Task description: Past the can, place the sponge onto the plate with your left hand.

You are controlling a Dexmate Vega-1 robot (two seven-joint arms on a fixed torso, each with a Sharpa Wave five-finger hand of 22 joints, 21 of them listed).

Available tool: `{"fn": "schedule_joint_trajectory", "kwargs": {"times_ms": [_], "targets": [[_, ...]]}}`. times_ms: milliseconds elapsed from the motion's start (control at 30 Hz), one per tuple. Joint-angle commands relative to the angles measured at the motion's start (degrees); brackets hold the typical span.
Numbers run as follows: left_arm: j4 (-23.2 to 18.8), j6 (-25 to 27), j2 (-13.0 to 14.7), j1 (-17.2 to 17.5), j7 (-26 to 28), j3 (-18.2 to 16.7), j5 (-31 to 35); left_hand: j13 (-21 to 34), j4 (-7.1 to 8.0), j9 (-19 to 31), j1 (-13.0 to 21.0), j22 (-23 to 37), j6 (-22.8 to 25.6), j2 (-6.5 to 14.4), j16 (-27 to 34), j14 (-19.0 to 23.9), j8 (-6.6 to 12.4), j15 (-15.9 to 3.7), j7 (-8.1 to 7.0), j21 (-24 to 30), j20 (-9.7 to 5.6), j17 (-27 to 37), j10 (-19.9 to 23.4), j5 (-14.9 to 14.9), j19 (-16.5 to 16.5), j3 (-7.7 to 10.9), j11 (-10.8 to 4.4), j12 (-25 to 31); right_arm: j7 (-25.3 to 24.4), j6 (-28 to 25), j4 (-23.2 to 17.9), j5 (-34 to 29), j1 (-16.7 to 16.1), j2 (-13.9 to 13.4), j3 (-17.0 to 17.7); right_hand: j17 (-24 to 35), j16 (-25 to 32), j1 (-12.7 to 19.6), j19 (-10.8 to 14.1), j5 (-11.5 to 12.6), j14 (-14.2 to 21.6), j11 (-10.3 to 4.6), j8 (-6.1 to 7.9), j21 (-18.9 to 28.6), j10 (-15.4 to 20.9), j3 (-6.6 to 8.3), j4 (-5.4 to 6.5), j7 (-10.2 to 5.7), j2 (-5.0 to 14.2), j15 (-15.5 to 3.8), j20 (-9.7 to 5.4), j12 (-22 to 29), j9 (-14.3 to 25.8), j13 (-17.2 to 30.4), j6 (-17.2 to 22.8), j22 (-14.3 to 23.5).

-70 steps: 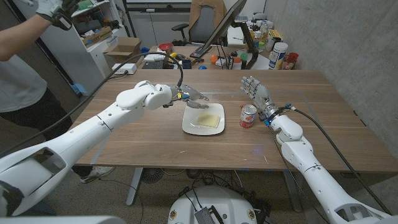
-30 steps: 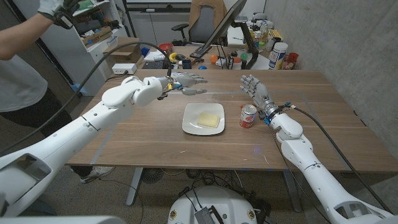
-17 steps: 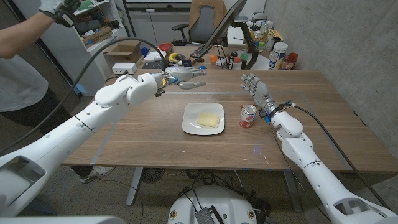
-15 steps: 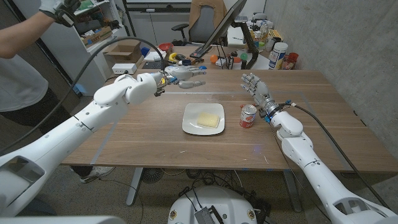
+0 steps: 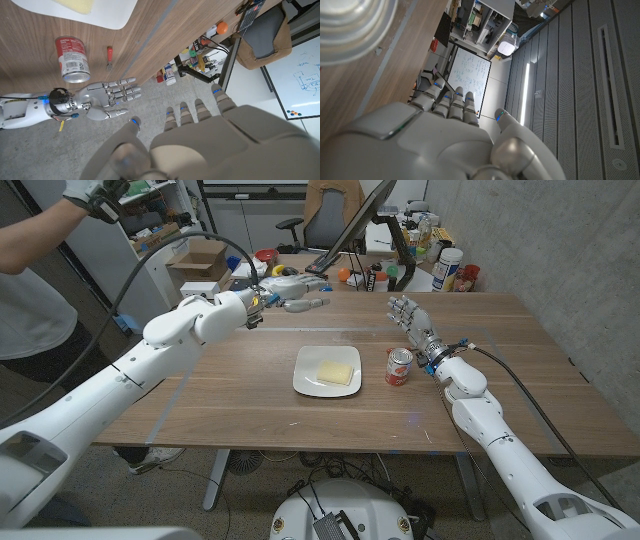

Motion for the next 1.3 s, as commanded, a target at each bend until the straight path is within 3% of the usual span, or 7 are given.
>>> {"fn": "schedule_joint_trajectory", "kwargs": {"times_ms": [33,400,800,1300], "targets": [[-0.1,-1.3,-0.1,0.5,2.1,-1.9,-4.3,0.2,0.05,0.2,-0.5,0.2,-0.3,1.6,0.4,-0.3,0.31,-0.12,-0.63,-0.1,0.13,0.1,-0.6,-0.1,-0.2,0.25,0.21,0.4,0.1,0.6,-0.2,-0.1,-0.2,-0.1,0.2,0.2,0.1,0.2,0.5,0.3,0.1,-0.07,0.33,0.2,0.4,0.25,-0.3,0.05,3.54,0.09,-2.84,0.5,0.3,0.2,0.5,0.3],[-1.2,-1.3,0.2,0.9,1.6,-3.4,-8.4,0.2,0.02,0.2,-0.5,0.2,-0.4,1.9,0.5,-0.5,0.34,-0.14,-0.72,0.0,0.16,0.1,-0.9,-0.2,-0.3,0.42,0.26,0.4,-0.2,0.1,-1.3,0.1,-0.8,-0.2,0.2,0.2,0.1,0.3,0.5,0.3,0.1,-0.17,0.3,0.2,0.5,0.27,-0.3,0.02,3.58,0.07,-2.91,0.5,0.3,0.2,0.6,0.3],[-2.2,-2.3,1.0,1.9,2.2,-4.7,-10.4,0.1,-0.06,0.2,-0.4,0.2,-0.3,1.8,0.5,-0.6,0.44,-0.2,-0.83,0.0,0.18,0.0,-0.9,-0.2,-0.4,0.46,0.21,0.5,-3.2,-0.9,-5.2,-1.0,-3.3,-1.2,0.2,0.2,0.1,0.3,0.6,0.3,0.2,-0.15,0.25,0.2,0.5,0.3,-0.31,0.04,3.62,0.06,-2.89,0.5,0.3,0.2,0.7,0.3],[-1.4,-6.6,4.0,4.3,2.5,-8.3,-15.3,0.1,-0.16,0.2,-0.4,0.2,0.4,1.7,0.6,-0.5,0.7,-0.3,-0.83,0.1,0.17,0.0,-0.8,-0.3,-0.3,0.5,0.19,0.6,-11.5,-4.2,-16.0,-3.4,-10.5,-3.4,0.7,0.1,0.3,0.5,1.0,0.3,1.2,0.14,0.63,0.3,2.0,0.43,-0.47,0.17,3.62,0.14,-2.59,0.9,0.3,0.2,2.3,0.2]]}}
